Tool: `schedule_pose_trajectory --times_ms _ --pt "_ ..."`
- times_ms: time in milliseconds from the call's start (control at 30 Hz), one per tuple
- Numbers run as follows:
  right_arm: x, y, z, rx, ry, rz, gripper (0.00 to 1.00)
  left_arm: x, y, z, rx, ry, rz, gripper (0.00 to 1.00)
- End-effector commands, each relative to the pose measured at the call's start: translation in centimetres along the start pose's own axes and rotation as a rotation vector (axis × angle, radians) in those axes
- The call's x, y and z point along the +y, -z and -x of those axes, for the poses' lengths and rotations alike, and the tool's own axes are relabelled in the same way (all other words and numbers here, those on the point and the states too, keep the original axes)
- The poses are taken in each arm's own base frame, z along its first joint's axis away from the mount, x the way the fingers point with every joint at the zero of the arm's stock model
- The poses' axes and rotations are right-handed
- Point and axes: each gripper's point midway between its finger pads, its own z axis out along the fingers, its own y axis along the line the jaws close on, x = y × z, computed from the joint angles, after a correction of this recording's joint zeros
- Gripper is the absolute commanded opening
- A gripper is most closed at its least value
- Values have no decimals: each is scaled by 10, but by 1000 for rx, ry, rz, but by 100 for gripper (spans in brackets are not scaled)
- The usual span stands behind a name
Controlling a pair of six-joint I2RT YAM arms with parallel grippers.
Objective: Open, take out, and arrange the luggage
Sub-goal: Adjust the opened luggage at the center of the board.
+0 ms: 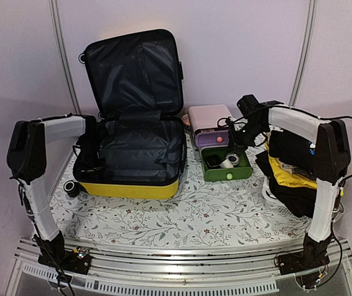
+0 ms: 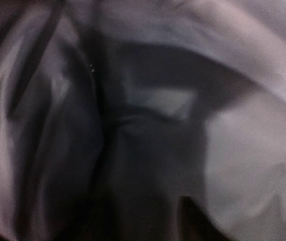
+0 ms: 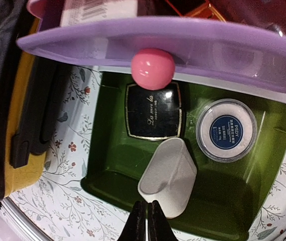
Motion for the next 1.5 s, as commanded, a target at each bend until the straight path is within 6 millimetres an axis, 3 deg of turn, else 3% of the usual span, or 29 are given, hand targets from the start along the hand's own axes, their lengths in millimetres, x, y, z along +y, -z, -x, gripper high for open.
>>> schedule_pose_trajectory --times_ms 0,67,233,433,533,600,667,733,867,1000,1233,1400,1433,1467 --pt "-6 -13 -6 80 -17 -1 6 -16 -17 -13 144 -25 -60 23" --pt "-7 -13 -5 82 -16 3 6 -32 -18 -16 180 -67 -136 14" --pt "-16 -13 -7 110 -53 4 6 -82 -37 -28 301 -164 -283 10" --pt "-25 -5 -7 118 -53 -21 6 -186 -9 -13 200 -350 -459 13" --pt "-38 -2 -3 108 -75 -31 6 -238 3 -30 183 -459 -555 14" --pt "-44 -1 1 97 -87 -29 6 -270 -1 -48 205 -524 -613 16" --pt "-48 0 4 89 -98 -23 7 -287 -11 -59 222 -568 -610 15" --pt "-47 2 6 81 -100 -14 7 -297 -13 -64 234 -584 -629 15" --pt "-43 8 13 53 -97 4 7 -309 2 -67 207 -601 -681 16" --pt "-33 18 23 -8 -84 25 10 -300 19 -45 80 -575 -630 16" --pt "6 40 47 -202 -13 27 12 -269 109 31 -343 -469 -656 21" --pt "17 43 52 -283 3 29 14 -259 177 45 -618 -497 -748 25" --pt "16 41 55 -285 10 20 17 -259 184 47 -655 -502 -758 25" --pt "14 40 58 -275 15 6 25 -256 205 45 -715 -509 -785 26"
